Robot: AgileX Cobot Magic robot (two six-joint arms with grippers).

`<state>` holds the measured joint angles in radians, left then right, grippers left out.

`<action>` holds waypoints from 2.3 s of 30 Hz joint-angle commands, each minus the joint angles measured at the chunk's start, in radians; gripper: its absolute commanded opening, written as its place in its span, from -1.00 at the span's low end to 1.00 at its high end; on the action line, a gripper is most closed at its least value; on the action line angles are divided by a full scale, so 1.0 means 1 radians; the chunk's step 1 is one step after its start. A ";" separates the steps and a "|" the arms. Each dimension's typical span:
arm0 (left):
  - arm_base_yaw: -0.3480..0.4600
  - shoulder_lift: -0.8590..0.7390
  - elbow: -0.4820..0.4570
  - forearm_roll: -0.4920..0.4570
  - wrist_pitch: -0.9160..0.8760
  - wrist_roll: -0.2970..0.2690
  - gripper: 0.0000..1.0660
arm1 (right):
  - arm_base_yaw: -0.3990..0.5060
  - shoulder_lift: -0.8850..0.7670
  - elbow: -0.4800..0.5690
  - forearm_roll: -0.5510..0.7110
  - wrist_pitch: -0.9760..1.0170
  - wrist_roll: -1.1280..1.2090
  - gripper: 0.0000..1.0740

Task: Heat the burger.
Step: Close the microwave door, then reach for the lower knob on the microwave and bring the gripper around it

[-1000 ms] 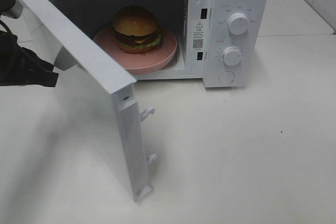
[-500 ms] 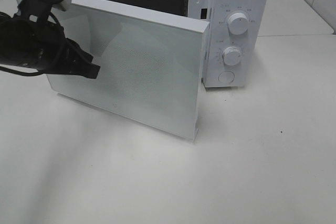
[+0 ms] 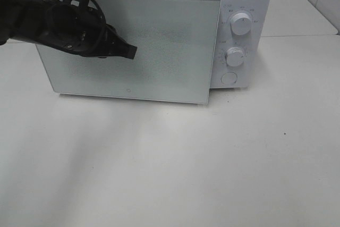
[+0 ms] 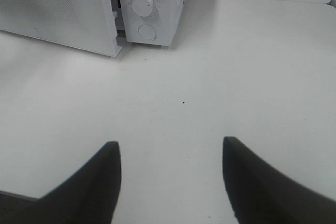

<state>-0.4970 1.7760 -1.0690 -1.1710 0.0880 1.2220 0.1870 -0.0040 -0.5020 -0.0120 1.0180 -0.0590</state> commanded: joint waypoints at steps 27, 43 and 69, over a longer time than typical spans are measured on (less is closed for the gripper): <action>-0.103 0.215 -0.368 -0.010 -0.029 -0.052 -1.00 | -0.003 -0.026 0.002 -0.008 -0.016 0.008 0.03; -0.127 0.277 -0.437 -0.010 -0.052 -0.052 -1.00 | -0.003 -0.026 0.002 -0.008 -0.016 0.008 0.03; -0.124 0.057 -0.435 1.011 0.749 -0.952 -1.00 | 0.000 -0.026 0.002 -0.007 -0.016 0.009 0.03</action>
<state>-0.6230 1.8600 -1.4940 -0.2160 0.7670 0.3570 0.1870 -0.0040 -0.5020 -0.0140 1.0180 -0.0580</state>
